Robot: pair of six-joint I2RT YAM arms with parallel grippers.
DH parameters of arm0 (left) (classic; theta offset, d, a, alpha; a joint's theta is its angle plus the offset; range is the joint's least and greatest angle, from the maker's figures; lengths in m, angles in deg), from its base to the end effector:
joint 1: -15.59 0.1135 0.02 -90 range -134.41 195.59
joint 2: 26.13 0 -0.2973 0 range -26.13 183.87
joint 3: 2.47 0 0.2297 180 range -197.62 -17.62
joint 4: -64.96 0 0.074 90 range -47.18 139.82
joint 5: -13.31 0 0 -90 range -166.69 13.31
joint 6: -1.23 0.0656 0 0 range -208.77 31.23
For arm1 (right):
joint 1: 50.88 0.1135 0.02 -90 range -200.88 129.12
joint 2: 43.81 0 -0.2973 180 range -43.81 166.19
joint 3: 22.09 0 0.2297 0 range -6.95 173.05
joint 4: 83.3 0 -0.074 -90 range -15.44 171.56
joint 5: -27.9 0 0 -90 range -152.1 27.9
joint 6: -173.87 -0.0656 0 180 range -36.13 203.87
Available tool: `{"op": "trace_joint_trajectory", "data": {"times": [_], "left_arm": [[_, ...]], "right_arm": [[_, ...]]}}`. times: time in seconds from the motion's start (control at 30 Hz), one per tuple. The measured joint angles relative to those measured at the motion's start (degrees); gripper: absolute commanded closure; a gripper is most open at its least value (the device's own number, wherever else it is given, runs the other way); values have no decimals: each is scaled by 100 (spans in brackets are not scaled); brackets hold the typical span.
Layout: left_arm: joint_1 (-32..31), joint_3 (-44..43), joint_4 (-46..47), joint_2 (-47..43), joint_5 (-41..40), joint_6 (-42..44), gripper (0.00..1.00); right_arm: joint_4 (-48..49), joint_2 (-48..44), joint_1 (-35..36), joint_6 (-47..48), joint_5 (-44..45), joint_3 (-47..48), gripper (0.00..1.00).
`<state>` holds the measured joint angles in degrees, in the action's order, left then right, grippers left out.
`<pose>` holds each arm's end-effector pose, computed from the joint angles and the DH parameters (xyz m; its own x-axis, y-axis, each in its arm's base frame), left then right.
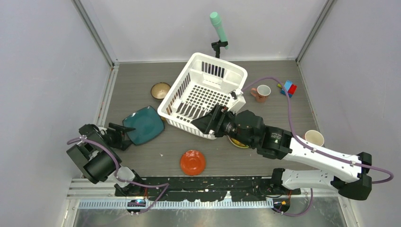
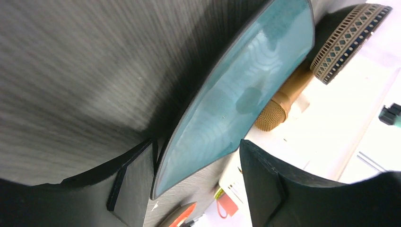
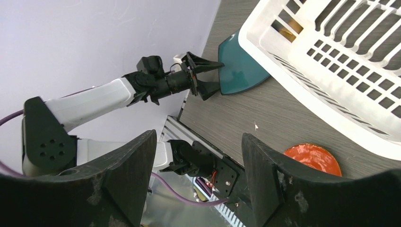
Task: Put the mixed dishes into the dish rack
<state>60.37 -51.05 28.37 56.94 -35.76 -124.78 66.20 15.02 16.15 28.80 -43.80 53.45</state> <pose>0.1818 0.1199 0.1617 -0.3189 -0.9423 0.1021 -0.7033 0.1631 -0.6920 0.1042 0.1931 0.4014 -0.6724 0.4083 -0.6174 -0.3561 0.5528 0.7534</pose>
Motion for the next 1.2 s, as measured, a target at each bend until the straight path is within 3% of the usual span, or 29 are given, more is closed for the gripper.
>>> {"op": "trace_joint_trajectory", "data": {"times": [0.13,0.27,0.5,0.8,1.2], "left_arm": [[2,-4,243,348,431,28,46],[0,-2,304,452,448,63,52],[-96,111,382,144,168,66,40],[-282,933,885,-1270,-527,96,47],[-278,984,2262,-264,361,-330,48]], "right_arm": [[59,-140,0,122,13,0,28],[170,-348,-2,240,31,-48,28],[291,-870,-2,446,116,-326,28],[319,-918,-2,627,142,-326,28],[463,-918,-4,664,70,-323,28]]}}
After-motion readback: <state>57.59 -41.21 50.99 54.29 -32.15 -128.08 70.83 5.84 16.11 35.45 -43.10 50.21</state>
